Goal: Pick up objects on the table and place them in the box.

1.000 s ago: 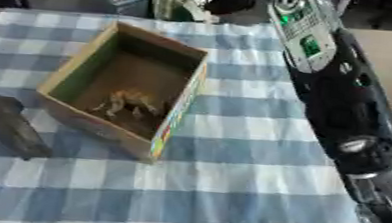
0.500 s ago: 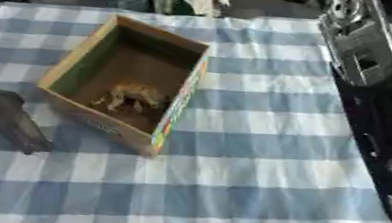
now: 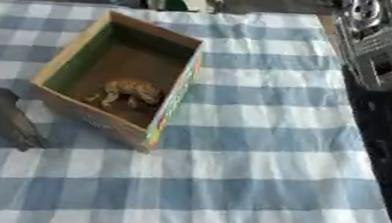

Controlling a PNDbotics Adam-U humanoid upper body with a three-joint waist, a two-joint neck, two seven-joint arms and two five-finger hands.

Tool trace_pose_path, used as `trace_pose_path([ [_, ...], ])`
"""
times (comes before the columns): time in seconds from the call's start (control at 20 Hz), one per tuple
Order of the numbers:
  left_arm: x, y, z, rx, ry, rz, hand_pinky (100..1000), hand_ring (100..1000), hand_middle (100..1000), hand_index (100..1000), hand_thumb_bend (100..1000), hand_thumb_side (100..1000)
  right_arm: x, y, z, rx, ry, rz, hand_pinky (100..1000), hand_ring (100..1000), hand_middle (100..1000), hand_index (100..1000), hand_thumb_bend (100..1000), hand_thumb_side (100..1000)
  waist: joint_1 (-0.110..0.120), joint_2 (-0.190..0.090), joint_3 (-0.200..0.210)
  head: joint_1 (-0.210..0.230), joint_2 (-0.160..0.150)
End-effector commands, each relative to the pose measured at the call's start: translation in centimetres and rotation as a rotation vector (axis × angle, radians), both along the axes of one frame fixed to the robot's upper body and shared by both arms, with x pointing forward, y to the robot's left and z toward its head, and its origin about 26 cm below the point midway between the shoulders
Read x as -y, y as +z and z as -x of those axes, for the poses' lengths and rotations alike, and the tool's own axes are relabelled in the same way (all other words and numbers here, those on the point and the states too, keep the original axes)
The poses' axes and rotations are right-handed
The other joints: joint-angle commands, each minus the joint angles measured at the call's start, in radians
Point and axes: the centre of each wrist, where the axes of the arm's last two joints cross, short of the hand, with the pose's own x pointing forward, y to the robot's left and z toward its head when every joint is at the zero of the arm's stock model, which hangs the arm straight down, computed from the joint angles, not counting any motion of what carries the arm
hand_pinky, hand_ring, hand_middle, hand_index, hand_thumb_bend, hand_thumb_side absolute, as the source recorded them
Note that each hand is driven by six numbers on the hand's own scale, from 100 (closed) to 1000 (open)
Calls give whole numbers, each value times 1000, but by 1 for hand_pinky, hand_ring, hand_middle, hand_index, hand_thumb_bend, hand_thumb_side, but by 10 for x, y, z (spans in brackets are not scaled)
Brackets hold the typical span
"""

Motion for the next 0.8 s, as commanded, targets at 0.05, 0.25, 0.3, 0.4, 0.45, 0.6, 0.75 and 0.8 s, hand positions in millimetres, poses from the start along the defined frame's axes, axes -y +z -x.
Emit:
trace_pose_path([
  [0.05,-2,16,1,19,-17,-138,645,751,768,891,100,464,5,12,7,47,-9,-25,797,767,584,847,100,406,1,-20,-3,-5,2],
  [0.25,0,26,-1,37,-42,-281,660,786,771,896,139,533,8,8,9,41,-21,-45,799,765,582,844,100,423,2,-22,-2,-5,-4],
  [0.3,1,29,-2,41,-48,-324,661,791,771,897,161,553,8,7,10,38,-24,-50,799,765,581,843,100,425,3,-23,-2,-3,-4],
  [0.4,4,34,-3,42,-62,-404,665,803,770,894,214,600,9,6,11,36,-29,-58,798,764,579,840,100,432,5,-24,-2,0,-6],
  [0.45,6,36,-4,39,-69,-441,665,807,767,895,228,614,9,6,11,35,-30,-61,798,763,579,839,100,435,6,-24,-2,1,-6],
  [0.6,11,41,-6,21,-86,-525,663,809,760,895,236,632,8,6,12,36,-29,-67,799,762,579,838,100,439,8,-26,-5,5,-7],
  [0.75,16,44,-7,-8,-107,-588,653,802,745,890,240,641,7,5,13,35,-30,-72,799,761,578,836,100,447,11,-26,-8,10,-11],
  [0.8,18,45,-8,-18,-115,-605,651,801,745,892,238,641,7,5,13,34,-30,-74,799,761,578,835,100,448,11,-26,-8,12,-12],
])
